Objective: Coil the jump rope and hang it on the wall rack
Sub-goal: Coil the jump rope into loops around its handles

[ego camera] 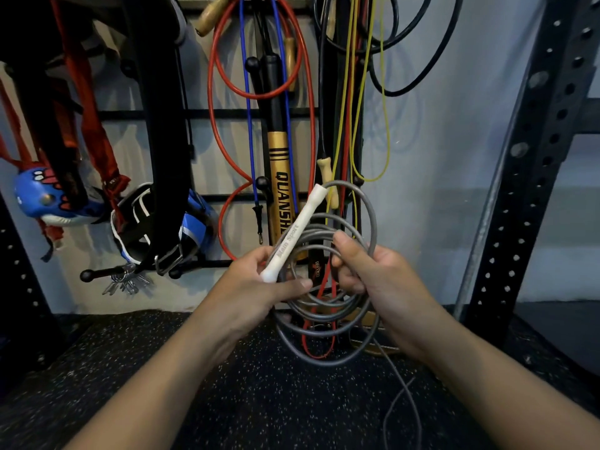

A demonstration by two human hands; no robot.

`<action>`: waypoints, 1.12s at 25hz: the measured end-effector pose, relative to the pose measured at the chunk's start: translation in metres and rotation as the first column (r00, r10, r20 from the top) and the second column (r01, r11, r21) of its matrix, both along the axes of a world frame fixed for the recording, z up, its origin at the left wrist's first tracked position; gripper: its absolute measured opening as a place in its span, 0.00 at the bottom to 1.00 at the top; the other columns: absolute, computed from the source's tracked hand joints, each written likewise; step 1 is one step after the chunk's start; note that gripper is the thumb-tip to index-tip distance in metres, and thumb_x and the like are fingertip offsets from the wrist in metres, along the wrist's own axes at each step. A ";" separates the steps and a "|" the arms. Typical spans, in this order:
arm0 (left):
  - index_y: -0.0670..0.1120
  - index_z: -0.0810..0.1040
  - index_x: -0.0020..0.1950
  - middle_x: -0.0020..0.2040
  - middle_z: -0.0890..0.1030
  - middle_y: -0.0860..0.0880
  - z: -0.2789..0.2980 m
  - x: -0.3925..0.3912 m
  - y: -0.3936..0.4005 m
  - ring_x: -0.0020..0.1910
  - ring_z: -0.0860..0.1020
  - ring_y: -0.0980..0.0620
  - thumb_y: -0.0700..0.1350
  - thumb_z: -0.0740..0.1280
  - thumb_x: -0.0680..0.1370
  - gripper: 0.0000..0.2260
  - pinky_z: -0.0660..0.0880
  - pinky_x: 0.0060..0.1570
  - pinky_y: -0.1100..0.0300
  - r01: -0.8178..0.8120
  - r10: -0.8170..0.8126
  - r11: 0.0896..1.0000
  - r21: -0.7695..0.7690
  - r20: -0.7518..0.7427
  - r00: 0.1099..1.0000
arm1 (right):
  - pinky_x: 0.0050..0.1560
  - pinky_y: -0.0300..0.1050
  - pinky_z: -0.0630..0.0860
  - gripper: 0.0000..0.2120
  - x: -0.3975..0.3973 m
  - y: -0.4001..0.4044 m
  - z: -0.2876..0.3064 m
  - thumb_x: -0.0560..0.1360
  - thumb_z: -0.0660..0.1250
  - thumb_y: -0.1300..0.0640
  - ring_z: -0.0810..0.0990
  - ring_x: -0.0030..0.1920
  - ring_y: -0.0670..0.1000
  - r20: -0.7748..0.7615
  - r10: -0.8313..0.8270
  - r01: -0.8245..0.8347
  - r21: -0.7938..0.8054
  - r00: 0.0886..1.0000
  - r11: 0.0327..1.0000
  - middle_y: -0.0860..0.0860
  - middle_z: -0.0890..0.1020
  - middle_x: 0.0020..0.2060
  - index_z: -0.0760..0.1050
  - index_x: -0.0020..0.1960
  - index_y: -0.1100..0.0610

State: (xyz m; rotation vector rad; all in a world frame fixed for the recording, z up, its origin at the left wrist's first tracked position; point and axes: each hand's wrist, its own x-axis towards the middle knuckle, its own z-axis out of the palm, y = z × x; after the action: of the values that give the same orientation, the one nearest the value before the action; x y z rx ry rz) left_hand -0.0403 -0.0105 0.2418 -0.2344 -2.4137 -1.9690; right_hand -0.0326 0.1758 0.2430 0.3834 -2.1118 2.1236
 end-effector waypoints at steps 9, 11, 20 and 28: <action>0.43 0.79 0.60 0.41 0.84 0.42 -0.007 -0.007 0.002 0.39 0.85 0.46 0.49 0.78 0.68 0.23 0.84 0.46 0.50 0.176 -0.173 0.925 0.336 -0.040 0.984 | 0.26 0.30 0.68 0.16 -0.005 0.004 0.005 0.79 0.67 0.46 0.65 0.22 0.42 0.028 0.086 -0.086 0.006 0.996 0.996 0.45 0.67 0.23 0.75 0.41 0.57; 0.39 0.79 0.53 0.35 0.81 0.45 -0.003 -0.005 0.000 0.35 0.84 0.48 0.50 0.76 0.67 0.21 0.84 0.46 0.51 0.242 -0.282 0.862 0.446 0.024 0.959 | 0.25 0.30 0.66 0.16 -0.006 0.009 0.009 0.79 0.68 0.46 0.65 0.22 0.42 0.043 0.107 -0.109 0.037 0.993 0.993 0.45 0.67 0.23 0.77 0.40 0.57; 0.45 0.82 0.44 0.29 0.73 0.53 0.002 -0.001 -0.002 0.35 0.76 0.53 0.53 0.74 0.74 0.12 0.77 0.47 0.55 0.403 -0.423 0.862 0.308 -0.001 0.906 | 0.36 0.41 0.78 0.07 -0.008 0.034 0.018 0.76 0.70 0.56 0.72 0.28 0.45 0.136 0.473 -0.437 -0.228 0.870 0.870 0.47 0.69 0.28 0.83 0.40 0.54; 0.50 0.66 0.32 0.28 0.61 0.53 0.006 -0.003 0.013 0.28 0.66 0.54 0.59 0.65 0.77 0.19 0.72 0.34 0.63 0.193 -0.219 0.766 0.613 -0.033 0.975 | 0.42 0.44 0.77 0.14 -0.010 0.036 0.021 0.79 0.66 0.48 0.78 0.38 0.50 0.020 0.355 -0.343 -0.215 0.935 0.914 0.53 0.83 0.40 0.87 0.48 0.55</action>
State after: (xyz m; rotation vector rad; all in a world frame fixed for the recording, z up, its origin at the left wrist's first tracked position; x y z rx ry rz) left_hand -0.0429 0.0022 0.2476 -0.4540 -1.6703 -2.7456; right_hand -0.0427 0.2118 0.2636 0.7295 -1.9395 2.5519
